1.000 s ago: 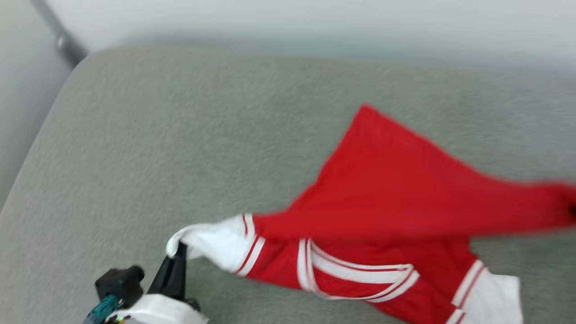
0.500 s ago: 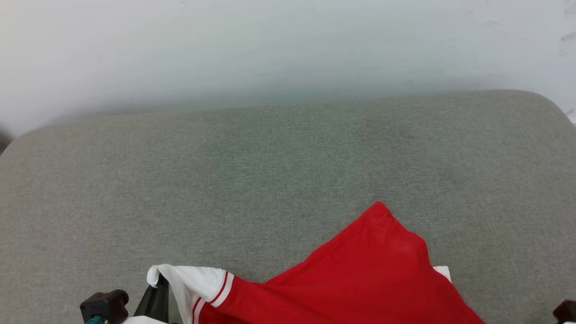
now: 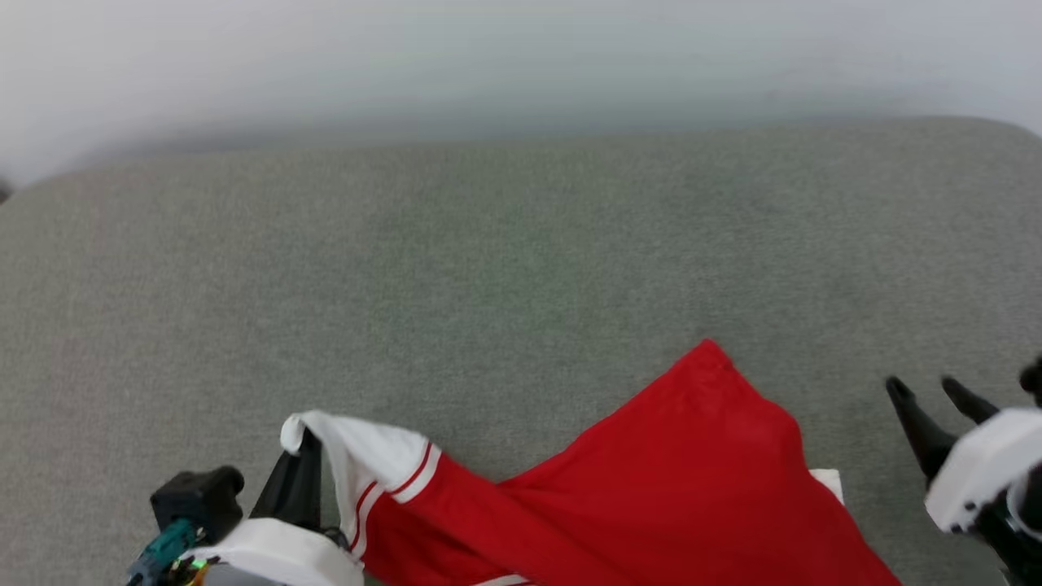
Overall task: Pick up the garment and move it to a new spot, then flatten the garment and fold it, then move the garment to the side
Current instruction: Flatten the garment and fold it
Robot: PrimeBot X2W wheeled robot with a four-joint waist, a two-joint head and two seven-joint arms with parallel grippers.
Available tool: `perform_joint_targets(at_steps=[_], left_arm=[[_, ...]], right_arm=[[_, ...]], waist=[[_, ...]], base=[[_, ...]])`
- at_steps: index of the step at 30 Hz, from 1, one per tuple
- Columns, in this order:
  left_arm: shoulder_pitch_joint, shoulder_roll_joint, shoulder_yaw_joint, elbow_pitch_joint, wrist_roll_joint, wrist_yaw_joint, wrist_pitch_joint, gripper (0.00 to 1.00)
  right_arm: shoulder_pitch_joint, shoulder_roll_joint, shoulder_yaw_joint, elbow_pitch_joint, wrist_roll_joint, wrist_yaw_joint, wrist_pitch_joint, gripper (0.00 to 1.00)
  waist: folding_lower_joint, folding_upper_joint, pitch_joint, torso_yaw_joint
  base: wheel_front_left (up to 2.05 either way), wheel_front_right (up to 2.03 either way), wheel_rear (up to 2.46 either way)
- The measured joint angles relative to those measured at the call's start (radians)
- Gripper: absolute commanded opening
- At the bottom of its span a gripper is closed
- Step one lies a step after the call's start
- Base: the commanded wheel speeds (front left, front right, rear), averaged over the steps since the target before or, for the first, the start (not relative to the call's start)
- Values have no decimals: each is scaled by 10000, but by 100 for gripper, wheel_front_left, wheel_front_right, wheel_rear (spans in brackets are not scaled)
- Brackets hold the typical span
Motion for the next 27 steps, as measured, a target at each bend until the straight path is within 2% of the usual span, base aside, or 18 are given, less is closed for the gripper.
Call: perform_joint_targets(at_steps=[4,12,20,21,22,24,27], left_arm=[[-586,-52,-247,-148,198,-142,-33,0],[-1446,-276,-729,-169,472,-428,-117,0],[-1879,-560,-941,173,481,-571,-372,0],[-1893,-579,-957,221,476,-610,-401,0],[-1906,-594,-978,282,472,-640,-412,0],[-1934,-619,-995,395,454,-658,-454,0],[-1937,-631,-1005,531,407,-662,-489,0]], right_arm=[[-1283,-159,849,380,178,2,934,100],[-3164,-608,1871,851,477,0,4920,100],[-3734,-686,2535,989,629,0,6959,100],[-3770,-719,2546,1018,663,0,7051,60],[-3790,-759,2566,1034,717,0,7110,36],[-3859,-825,2608,1097,859,-2,7189,0],[-3875,-859,2796,1158,1062,0,7102,0]], waist=[[1,0,567,270],[2,0,1524,1010],[1,0,2264,1610],[1,0,2311,1662],[1,-1,2344,1707],[0,0,2366,1763],[1,0,2259,1753]], base=[[0,0,0],[0,0,0],[0,0,0],[0,0,0],[0,0,0],[0,0,0],[0,0,0]])
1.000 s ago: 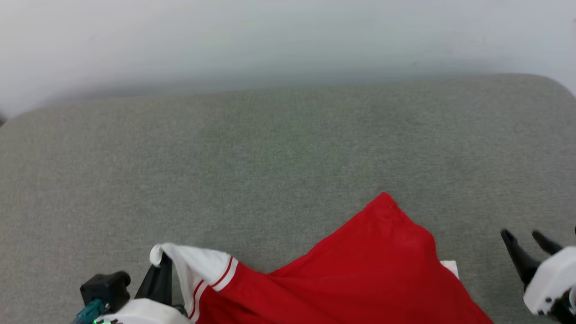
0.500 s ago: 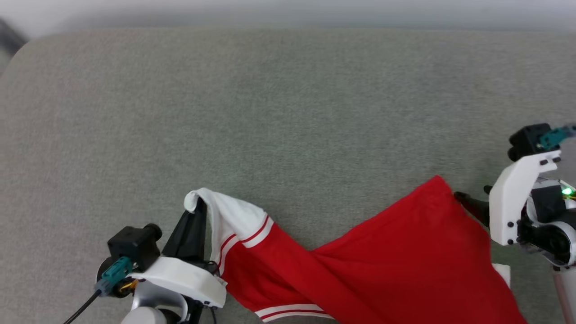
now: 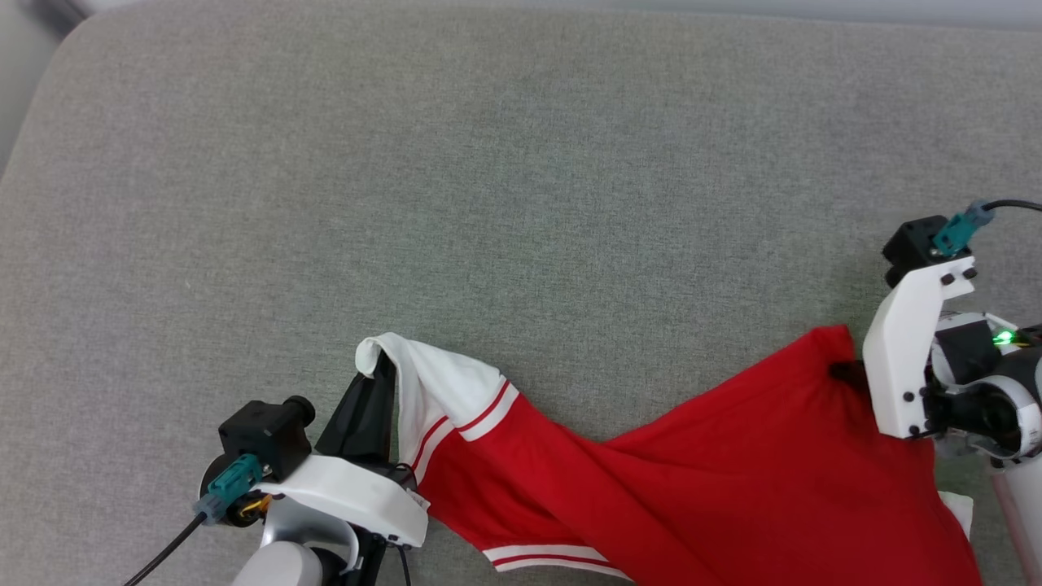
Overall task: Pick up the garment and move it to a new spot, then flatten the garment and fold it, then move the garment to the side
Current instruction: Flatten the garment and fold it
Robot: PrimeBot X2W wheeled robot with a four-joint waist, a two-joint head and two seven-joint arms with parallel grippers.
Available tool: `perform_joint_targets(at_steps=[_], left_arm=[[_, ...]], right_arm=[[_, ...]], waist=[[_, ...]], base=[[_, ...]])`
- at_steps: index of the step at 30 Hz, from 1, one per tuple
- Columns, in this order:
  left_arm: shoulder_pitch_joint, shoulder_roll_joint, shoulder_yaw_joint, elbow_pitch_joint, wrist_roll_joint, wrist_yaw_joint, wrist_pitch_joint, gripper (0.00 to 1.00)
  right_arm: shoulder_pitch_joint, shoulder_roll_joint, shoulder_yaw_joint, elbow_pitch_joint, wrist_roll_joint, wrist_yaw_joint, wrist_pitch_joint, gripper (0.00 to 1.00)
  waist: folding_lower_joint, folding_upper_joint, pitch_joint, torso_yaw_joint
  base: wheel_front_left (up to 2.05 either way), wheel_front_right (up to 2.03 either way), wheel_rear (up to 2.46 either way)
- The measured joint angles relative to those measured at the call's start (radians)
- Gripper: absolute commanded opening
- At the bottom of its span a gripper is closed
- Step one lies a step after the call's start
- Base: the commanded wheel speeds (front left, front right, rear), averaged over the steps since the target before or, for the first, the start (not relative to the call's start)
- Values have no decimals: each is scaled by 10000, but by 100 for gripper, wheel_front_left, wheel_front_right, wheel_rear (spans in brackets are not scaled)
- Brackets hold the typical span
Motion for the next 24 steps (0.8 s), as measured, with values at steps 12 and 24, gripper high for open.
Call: perform_joint_targets(at_steps=[12,24], left_arm=[[-148,654,545,36,-186,-2,130,0],[-4144,1860,1266,830,-491,-685,1618,0]], right_arm=[[-107,-184,437,391,151,0,-1875,0],[-2824,-439,347,821,-303,4,-3321,0]], waist=[[0,0,-1528,-430],[-2,0,-2542,-1602]], base=[[0,0,0],[0,0,0]])
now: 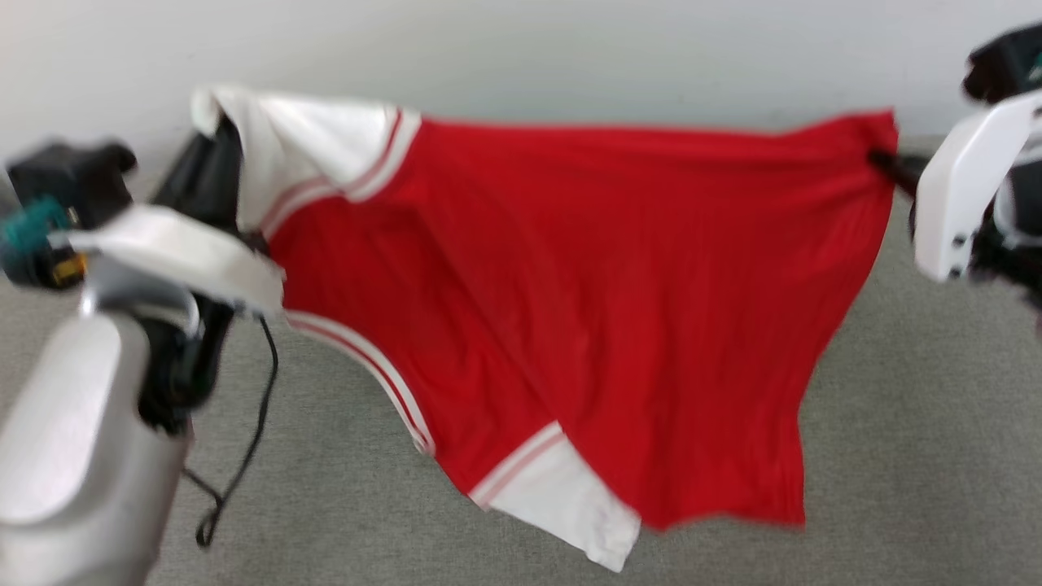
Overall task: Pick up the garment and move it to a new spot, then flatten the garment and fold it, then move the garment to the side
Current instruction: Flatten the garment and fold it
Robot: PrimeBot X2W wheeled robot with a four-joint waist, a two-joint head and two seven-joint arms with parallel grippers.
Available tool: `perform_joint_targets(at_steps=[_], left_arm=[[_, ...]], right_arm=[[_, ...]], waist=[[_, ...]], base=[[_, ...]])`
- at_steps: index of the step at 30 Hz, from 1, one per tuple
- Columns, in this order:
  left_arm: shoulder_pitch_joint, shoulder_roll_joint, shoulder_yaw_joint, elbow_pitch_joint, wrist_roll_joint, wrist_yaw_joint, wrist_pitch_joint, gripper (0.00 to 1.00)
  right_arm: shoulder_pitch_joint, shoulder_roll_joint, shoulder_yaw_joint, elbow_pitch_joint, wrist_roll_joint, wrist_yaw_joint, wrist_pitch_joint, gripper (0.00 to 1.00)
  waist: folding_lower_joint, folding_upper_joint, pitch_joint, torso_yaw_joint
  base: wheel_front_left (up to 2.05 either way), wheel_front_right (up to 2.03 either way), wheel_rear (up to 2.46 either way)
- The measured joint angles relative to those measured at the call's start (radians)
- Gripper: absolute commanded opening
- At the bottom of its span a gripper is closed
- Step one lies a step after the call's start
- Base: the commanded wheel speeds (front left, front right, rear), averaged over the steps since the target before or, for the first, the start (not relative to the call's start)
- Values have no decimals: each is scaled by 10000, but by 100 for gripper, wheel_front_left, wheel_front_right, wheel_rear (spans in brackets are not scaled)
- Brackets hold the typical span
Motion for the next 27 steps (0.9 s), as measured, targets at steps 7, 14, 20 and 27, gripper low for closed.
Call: perform_joint_targets(at_steps=[7,14,20,27], left_arm=[[-3605,198,12,1526,453,-265,305,0],[-7364,399,81,2729,991,-447,134,0],[-9789,512,102,3565,1306,-608,-109,0],[-11358,500,-100,4498,1638,-709,-353,0]], right_arm=[[-2392,-174,86,245,-370,4,-1214,0],[-4800,-96,-297,520,-1047,6,-2393,0],[-6445,184,-585,945,-1620,8,-3438,0],[-7768,357,-616,1684,-1898,8,-4518,0]], waist=[[1,-1,873,-185],[2,0,2366,-376],[2,0,3849,-505],[3,0,5446,-598]], base=[[0,0,0],[0,0,0],[0,0,0],[0,0,0]])
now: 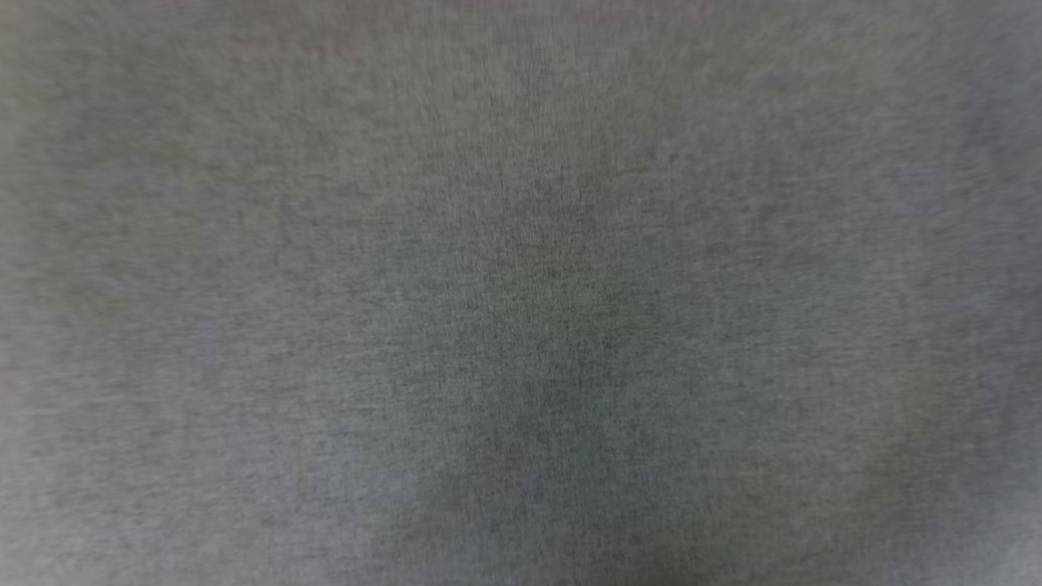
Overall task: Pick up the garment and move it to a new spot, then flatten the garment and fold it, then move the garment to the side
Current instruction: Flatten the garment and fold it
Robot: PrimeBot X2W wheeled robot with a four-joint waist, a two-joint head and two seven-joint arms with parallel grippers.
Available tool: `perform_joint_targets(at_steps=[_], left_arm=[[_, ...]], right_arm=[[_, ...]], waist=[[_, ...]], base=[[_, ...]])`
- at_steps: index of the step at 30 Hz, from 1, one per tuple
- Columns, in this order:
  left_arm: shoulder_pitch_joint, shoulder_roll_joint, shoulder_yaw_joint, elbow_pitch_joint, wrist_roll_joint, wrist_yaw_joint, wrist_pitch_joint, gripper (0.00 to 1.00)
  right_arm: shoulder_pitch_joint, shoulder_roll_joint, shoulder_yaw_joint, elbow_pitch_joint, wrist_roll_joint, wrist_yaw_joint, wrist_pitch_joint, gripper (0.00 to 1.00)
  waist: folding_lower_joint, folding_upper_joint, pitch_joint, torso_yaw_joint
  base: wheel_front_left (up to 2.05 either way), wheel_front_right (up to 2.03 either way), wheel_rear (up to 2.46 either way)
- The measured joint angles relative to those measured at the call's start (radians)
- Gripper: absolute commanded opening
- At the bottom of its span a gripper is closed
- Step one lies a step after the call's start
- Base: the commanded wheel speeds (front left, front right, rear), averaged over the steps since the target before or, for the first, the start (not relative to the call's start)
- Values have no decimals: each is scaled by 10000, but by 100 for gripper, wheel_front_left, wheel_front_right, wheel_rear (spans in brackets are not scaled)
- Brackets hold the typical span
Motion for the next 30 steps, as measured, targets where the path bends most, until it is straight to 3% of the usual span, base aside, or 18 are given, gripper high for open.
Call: perform_joint_targets(at_steps=[8,16,24,30], left_arm=[[-321,-148,4,1275,-140,-165,-368,0],[685,-447,92,2420,-663,-541,-1135,0],[3887,-631,119,2943,-1388,-1009,-2169,0],[7572,-959,397,2094,-2109,-1055,-2376,0]], right_arm=[[-980,219,859,1854,451,-2,-1294,0],[-893,280,1964,3290,1220,-2,-2232,0],[1615,50,3591,3682,2389,0,-2840,0],[4453,-481,4544,2970,3139,0,-2838,0]], waist=[[0,0,1192,-21],[-1,0,1053,120],[-2,0,-275,255],[-2,0,-1759,371]], base=[[0,0,0],[0,0,0],[0,0,0],[0,0,0]])
